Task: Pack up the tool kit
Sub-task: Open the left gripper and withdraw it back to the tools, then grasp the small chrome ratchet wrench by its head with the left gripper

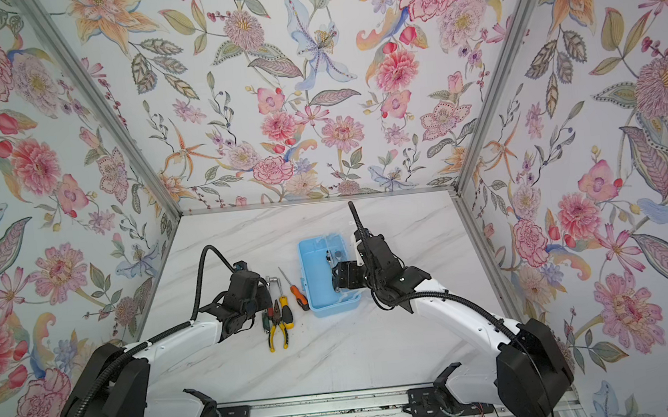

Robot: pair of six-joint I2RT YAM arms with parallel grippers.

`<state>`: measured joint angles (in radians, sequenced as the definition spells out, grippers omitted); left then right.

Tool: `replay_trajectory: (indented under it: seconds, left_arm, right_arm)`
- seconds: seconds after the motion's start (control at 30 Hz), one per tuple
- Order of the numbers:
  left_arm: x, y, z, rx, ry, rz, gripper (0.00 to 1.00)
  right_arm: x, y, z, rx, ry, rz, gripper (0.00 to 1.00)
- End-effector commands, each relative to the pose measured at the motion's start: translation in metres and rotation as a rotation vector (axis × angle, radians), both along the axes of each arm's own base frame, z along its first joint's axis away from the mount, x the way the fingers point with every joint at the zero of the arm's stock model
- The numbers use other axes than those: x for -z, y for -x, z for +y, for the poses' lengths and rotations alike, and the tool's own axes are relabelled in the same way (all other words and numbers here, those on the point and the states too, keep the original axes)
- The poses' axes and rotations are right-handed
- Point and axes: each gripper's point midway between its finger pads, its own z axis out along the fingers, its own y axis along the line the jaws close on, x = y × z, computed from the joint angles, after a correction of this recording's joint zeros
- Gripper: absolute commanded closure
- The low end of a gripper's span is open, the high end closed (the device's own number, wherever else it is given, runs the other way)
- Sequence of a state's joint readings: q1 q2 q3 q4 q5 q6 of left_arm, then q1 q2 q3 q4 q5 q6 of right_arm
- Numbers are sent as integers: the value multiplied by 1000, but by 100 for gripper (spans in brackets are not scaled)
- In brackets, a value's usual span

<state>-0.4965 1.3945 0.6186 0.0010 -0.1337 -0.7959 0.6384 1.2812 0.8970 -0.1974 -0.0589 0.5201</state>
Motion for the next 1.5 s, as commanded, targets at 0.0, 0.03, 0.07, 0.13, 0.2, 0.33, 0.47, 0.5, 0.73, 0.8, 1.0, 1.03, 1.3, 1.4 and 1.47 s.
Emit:
replay_trajectory:
  seconds: [0.0,0.03,0.07,0.13,0.2,0.33,0.47,0.5,0.73,0.8,1.0,1.03,1.3,1.4,1.47]
  left_arm:
    - [13,3,-2,32,-8,23,72]
    - [17,4,-1,32,-14,33,72]
    - [22,5,-2,36,-17,47,73]
    - [29,8,-2,40,-18,64,73]
    - [34,10,-1,37,-17,77,74]
    - [36,13,2,31,-23,84,75]
    - [32,13,5,25,-31,72,75]
    - [32,13,6,22,-35,76,75]
    - [28,16,13,5,-34,65,75]
    - [30,17,15,3,-40,75,76]
    - [40,19,12,16,-31,96,76]
    - [42,19,11,19,-28,101,76]
    - [60,23,15,21,-68,147,79]
    - [62,24,20,17,-101,151,81]
    - [62,24,25,9,-133,152,85]
  right_arm:
    - [-13,-7,2,13,-5,-35,18]
    - [-13,-8,2,15,-3,-33,18]
    - [-11,-8,2,15,0,-31,18]
    - [-11,-8,3,13,3,-31,18]
    - [-8,-9,3,13,6,-26,18]
    - [-5,-10,4,12,12,-20,18]
    - [-4,-11,5,8,12,-19,18]
    - [-3,-11,5,7,14,-16,18]
    - [-4,-11,7,4,8,-19,18]
    - [-2,-11,7,2,10,-14,18]
    - [1,-12,9,-2,8,-6,18]
    - [1,-12,9,-3,8,-5,18]
    - [3,-12,9,-4,11,-3,18]
    - [4,-12,9,-3,13,-3,18]
    - [5,-13,9,-5,14,1,18]
